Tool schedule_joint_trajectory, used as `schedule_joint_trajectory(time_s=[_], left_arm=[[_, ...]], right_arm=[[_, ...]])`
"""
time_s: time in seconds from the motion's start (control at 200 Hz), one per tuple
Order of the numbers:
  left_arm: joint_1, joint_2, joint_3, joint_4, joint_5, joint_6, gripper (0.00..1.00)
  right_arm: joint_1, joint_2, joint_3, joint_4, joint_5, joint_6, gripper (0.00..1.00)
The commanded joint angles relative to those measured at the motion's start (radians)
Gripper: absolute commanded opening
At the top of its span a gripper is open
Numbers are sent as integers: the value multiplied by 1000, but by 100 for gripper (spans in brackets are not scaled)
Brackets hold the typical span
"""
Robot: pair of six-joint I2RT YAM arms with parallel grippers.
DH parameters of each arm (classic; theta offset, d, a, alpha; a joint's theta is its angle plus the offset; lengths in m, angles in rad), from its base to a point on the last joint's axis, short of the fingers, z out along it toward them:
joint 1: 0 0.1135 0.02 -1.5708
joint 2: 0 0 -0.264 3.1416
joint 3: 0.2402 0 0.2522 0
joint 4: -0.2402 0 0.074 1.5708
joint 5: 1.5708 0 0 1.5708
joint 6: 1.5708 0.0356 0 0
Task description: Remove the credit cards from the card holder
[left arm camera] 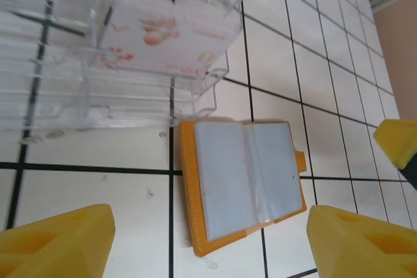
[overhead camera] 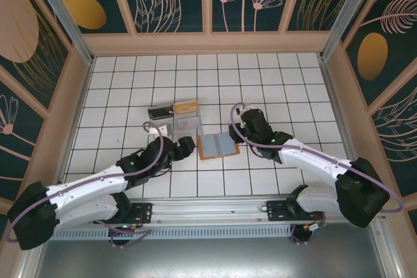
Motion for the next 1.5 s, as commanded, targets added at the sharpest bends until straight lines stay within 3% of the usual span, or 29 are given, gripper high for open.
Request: schedule_joint_trajectory(time_s=[0.0,0.33,0.966,1.496], left_arm=[[1,81,12,123,88,-44,75],[1,330,70,249,197,-57,56],[1,531,177,250,217,-13,48],[1,565,210,132,168,-23,41]], right_arm=[[-6,-15,-62,30,-63,152,28],[-13,94,-156,140,-114,209,30],[-11,164,-161,161,-118,221,25],[-8,175,-163,170,-130,229,25]])
